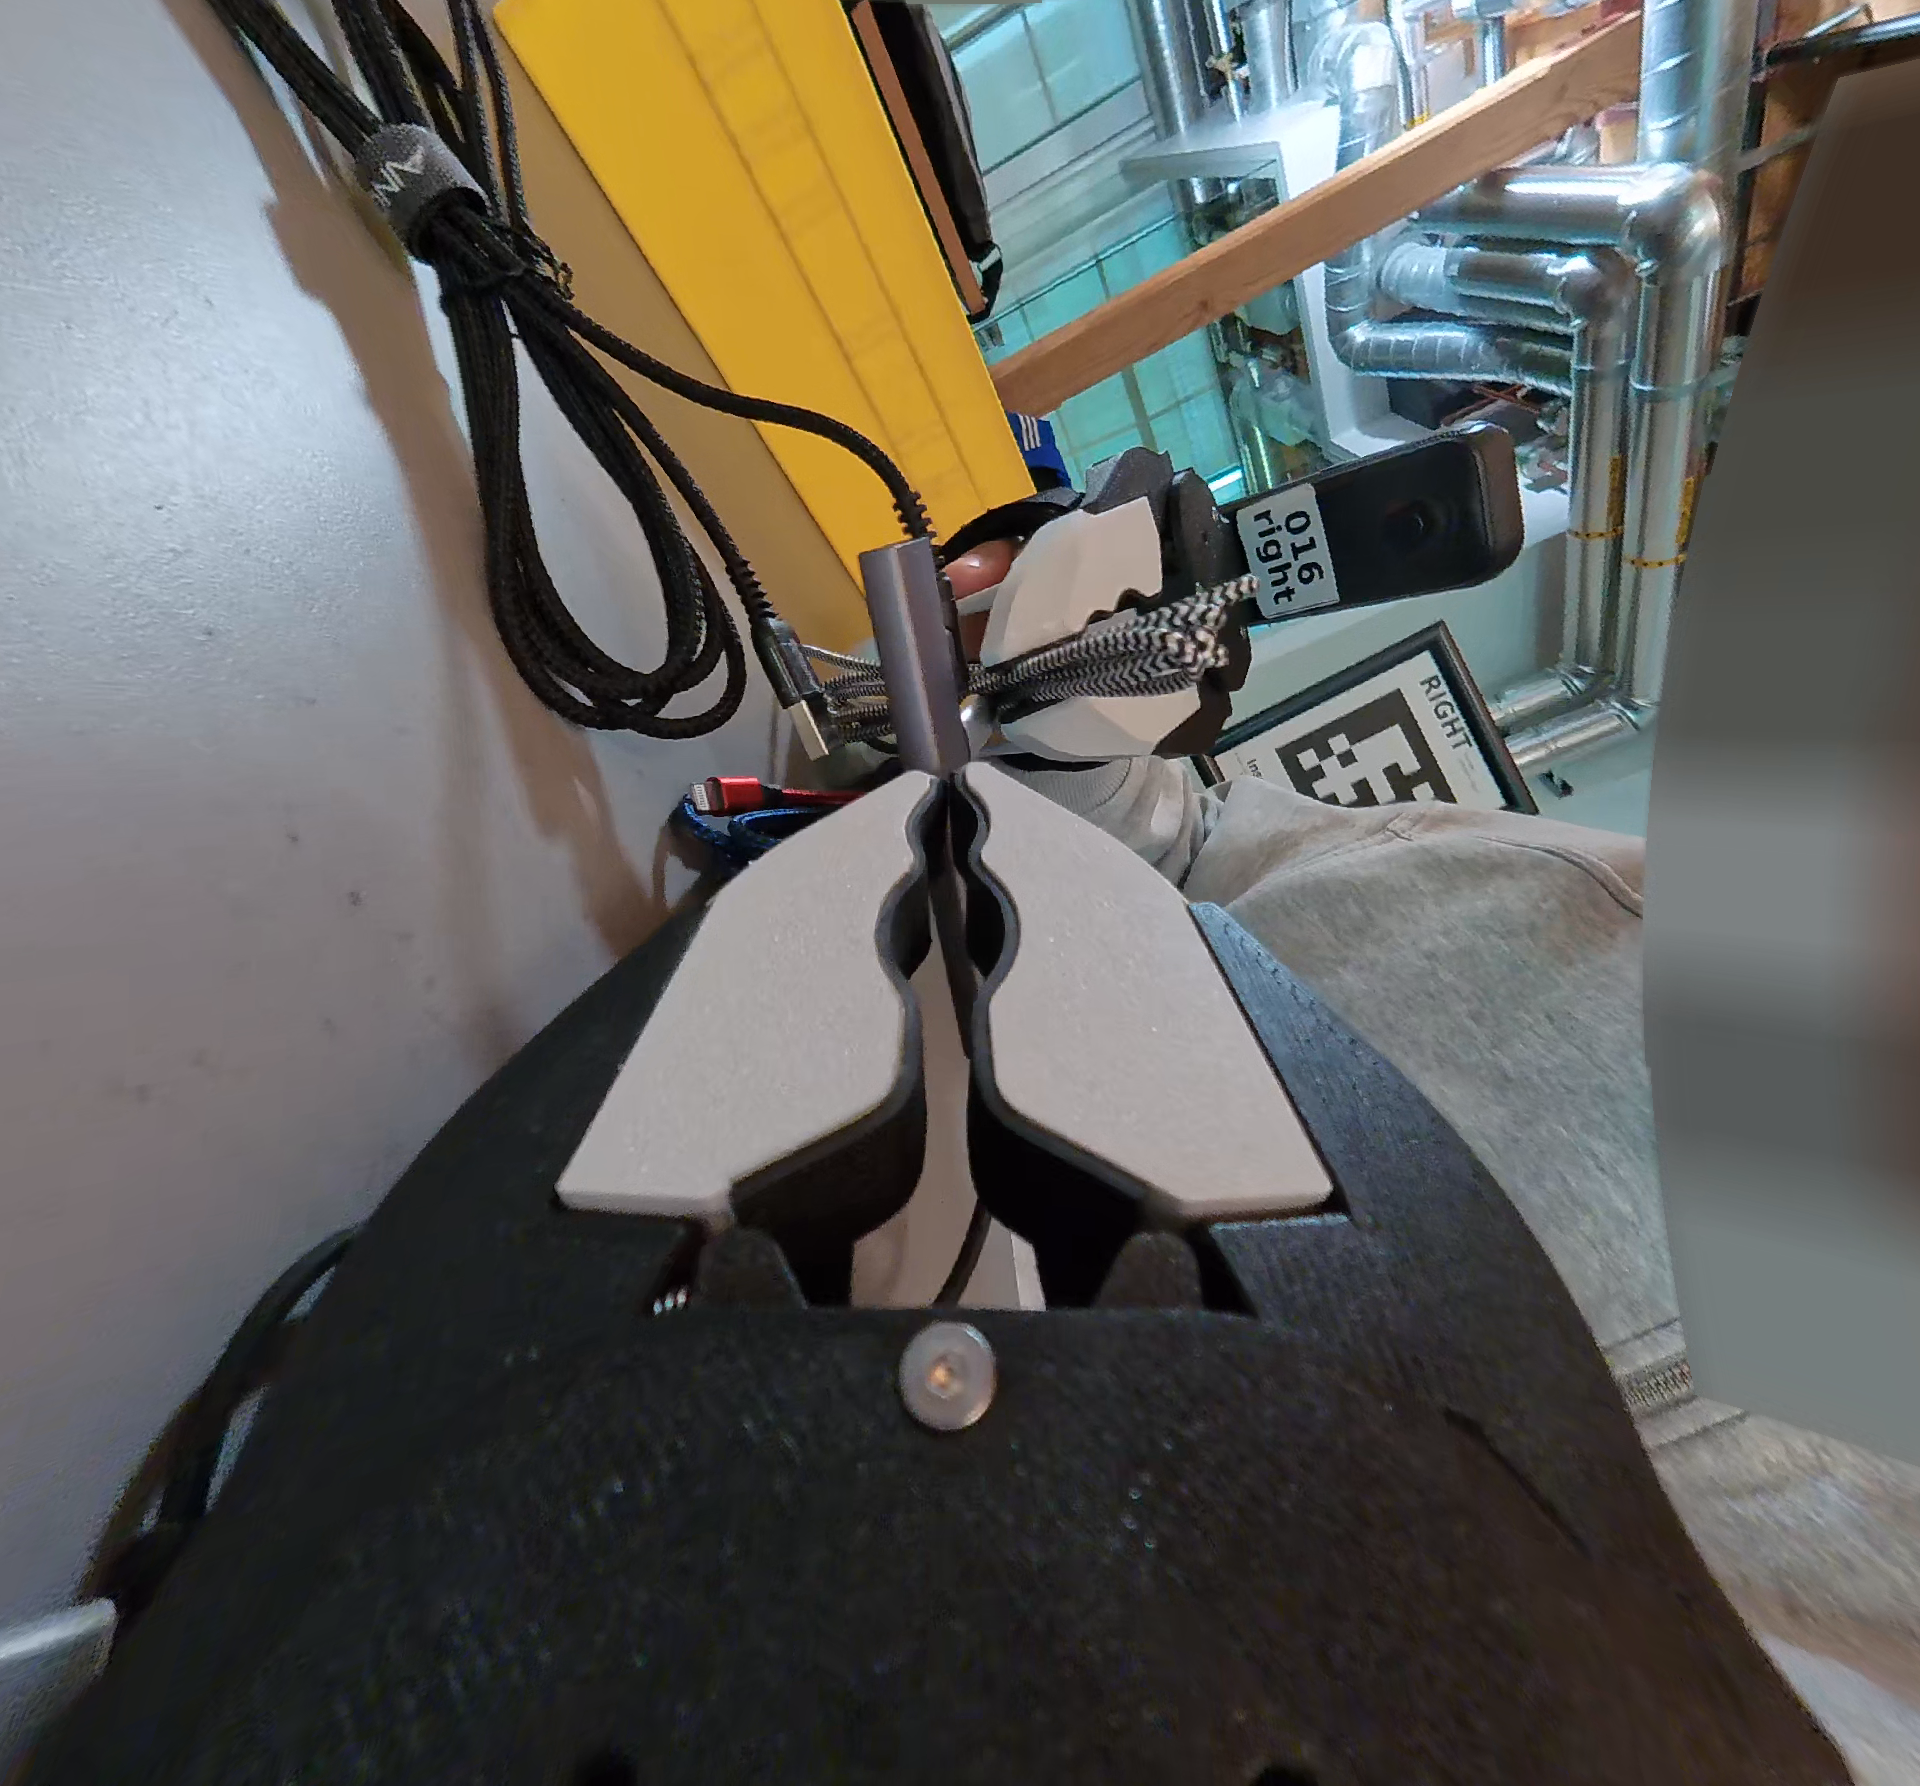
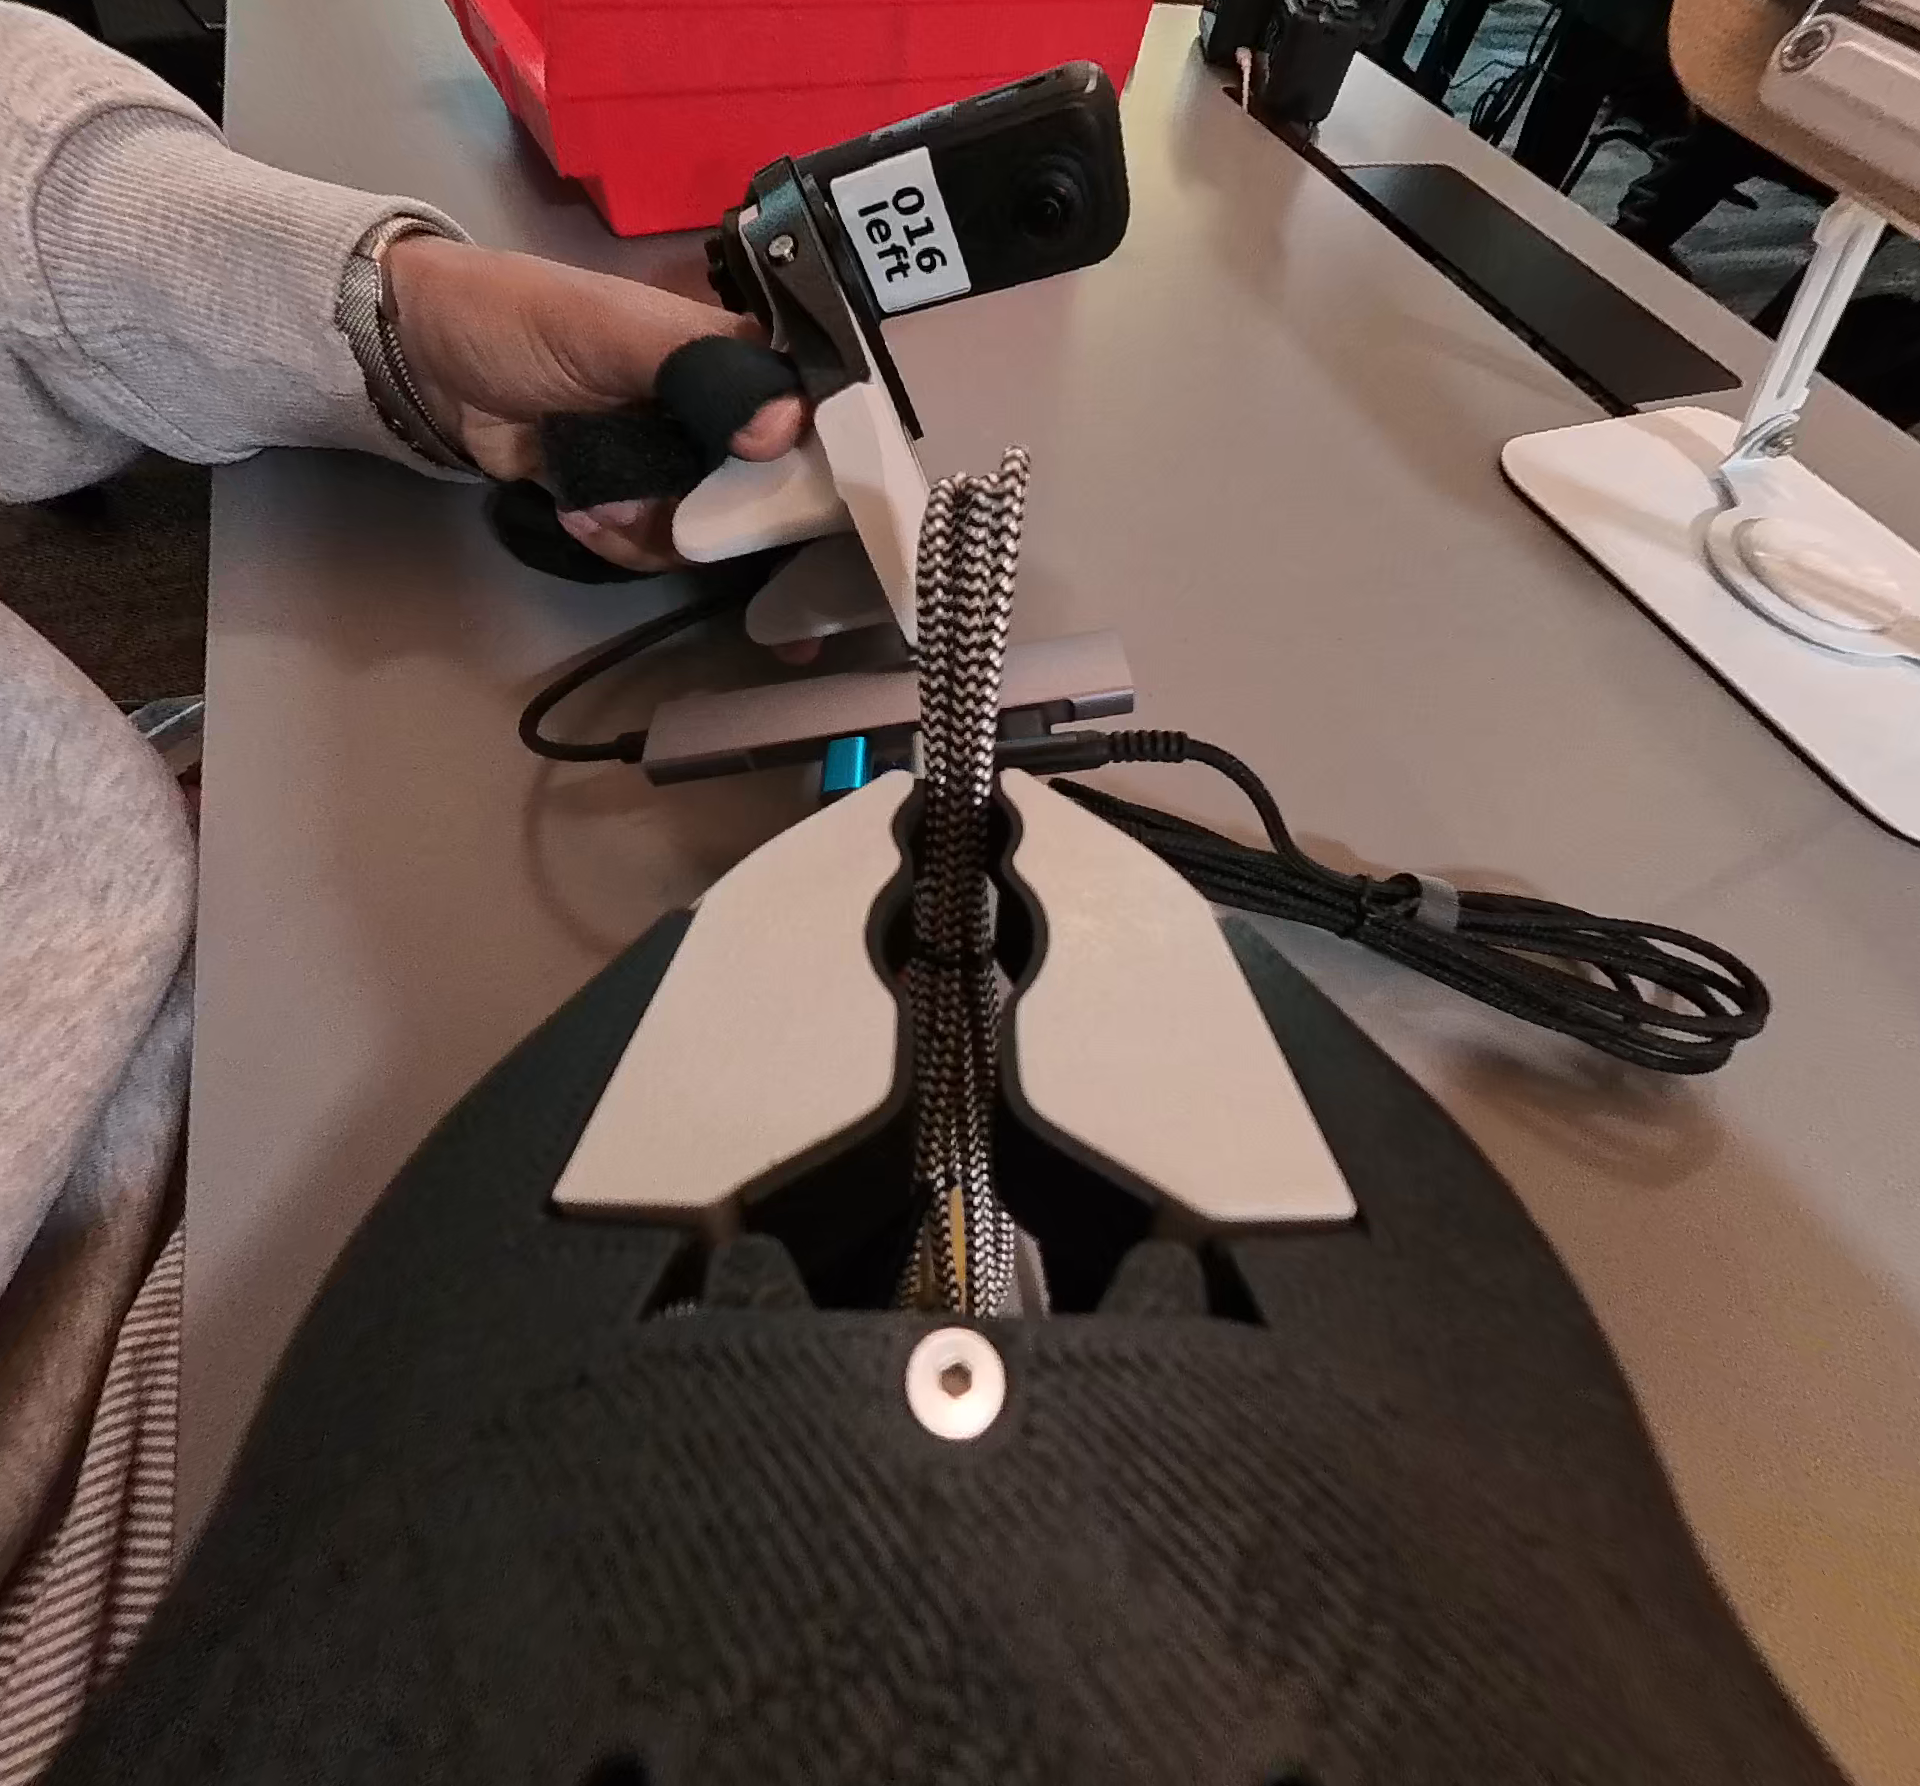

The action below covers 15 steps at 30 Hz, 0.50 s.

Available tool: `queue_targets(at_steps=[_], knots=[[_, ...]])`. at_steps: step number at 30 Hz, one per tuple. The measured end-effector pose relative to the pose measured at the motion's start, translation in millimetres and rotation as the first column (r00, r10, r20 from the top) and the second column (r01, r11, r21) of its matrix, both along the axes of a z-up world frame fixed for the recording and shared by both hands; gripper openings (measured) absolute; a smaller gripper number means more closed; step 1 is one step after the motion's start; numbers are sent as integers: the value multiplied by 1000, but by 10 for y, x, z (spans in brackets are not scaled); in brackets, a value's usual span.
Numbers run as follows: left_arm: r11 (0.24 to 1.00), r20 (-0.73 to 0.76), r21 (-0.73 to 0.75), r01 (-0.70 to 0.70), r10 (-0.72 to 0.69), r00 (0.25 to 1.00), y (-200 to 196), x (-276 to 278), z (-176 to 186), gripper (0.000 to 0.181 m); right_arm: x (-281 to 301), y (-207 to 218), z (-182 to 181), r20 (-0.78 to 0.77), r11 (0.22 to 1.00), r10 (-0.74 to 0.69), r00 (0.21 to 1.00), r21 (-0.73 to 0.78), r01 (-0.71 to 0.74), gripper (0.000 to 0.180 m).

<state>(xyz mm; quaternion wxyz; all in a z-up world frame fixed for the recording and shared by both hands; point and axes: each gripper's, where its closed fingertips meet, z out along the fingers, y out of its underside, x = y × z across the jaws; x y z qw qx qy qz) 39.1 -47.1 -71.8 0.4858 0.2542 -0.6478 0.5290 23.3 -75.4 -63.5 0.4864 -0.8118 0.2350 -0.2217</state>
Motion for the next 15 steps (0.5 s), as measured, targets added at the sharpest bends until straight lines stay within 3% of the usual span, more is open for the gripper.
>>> queue_targets(at_steps=[15], knots=[[1000, -50, -3, 30, -30, 998, 12, -14, -5, 1, -7, 25, -1, -9, 1000, 10, 1000, 21, -9, 10]])
